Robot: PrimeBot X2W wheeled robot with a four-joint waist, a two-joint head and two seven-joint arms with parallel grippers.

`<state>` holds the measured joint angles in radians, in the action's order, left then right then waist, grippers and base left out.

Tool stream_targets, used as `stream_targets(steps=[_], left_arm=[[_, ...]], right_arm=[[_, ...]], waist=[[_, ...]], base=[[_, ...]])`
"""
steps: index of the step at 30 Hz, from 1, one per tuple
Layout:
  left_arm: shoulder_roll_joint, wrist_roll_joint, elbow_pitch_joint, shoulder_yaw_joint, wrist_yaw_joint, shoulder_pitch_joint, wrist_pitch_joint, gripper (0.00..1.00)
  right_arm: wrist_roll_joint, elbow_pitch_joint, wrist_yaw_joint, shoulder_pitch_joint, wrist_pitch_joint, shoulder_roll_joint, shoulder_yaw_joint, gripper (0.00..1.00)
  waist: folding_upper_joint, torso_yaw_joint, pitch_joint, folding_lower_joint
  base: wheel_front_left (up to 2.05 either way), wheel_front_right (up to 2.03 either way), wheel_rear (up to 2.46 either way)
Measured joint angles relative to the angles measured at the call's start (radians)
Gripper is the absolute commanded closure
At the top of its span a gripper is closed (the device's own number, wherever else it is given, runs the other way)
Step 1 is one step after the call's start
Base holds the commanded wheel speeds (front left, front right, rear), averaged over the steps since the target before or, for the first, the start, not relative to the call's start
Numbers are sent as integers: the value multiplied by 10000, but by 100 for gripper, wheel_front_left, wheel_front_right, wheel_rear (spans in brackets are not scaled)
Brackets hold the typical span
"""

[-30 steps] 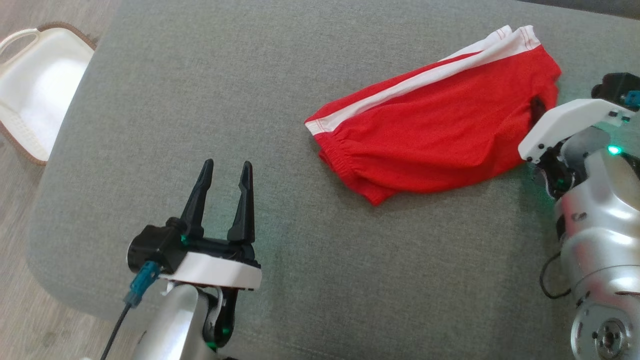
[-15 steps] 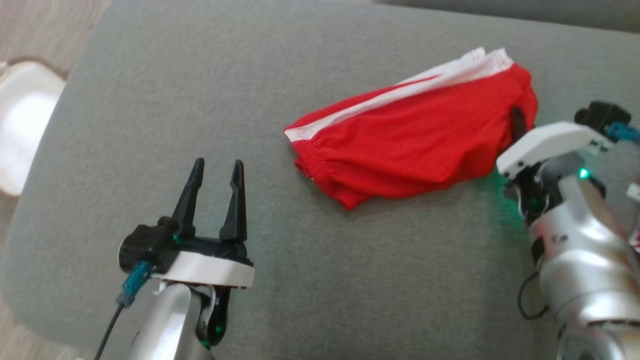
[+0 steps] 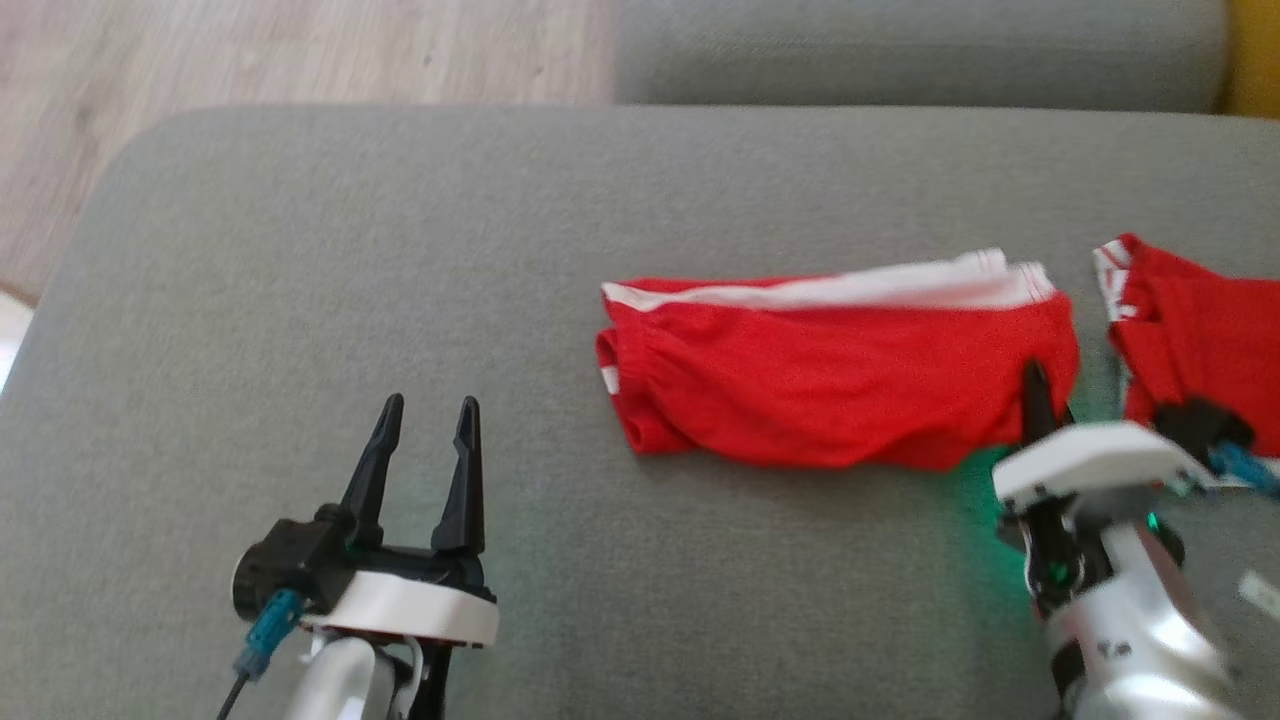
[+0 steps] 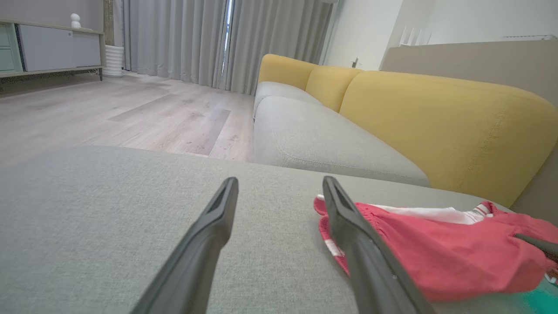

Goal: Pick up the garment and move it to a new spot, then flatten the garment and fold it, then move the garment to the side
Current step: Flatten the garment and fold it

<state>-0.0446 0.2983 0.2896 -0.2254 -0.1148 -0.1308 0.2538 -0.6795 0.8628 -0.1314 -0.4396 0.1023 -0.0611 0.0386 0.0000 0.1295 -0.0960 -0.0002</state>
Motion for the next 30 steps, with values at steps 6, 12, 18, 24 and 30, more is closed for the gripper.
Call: stream_targets(steps=[6, 12, 18, 24, 30], left_arm=[[-6, -71, -38, -2, -10, 243, 0, 0], [-8, -198, -35, -113, -15, 387, 0, 0], [-10, -224, -35, -163, -88, 386, 0, 0], [-10, -265, -27, -153, -88, 378, 0, 0], [-10, -267, 4, -127, -90, 352, 0, 0]], right_arm=[[-192, -385, 0, 850, 420, 36, 387, 100], [-401, -543, 0, 1053, 566, 71, 470, 100], [-579, -481, 0, 1036, 771, 77, 360, 100], [-849, -332, 0, 962, 974, 75, 86, 100], [-1287, -439, 0, 522, 1089, 81, -458, 100]], waist=[[0, -402, 350, 0], [0, -527, 398, 1], [0, -452, 313, 2], [0, -287, 240, 2], [0, -75, 239, 2]], base=[[0, 0, 0], [0, 0, 0], [0, 0, 0], [0, 0, 0], [0, 0, 0]])
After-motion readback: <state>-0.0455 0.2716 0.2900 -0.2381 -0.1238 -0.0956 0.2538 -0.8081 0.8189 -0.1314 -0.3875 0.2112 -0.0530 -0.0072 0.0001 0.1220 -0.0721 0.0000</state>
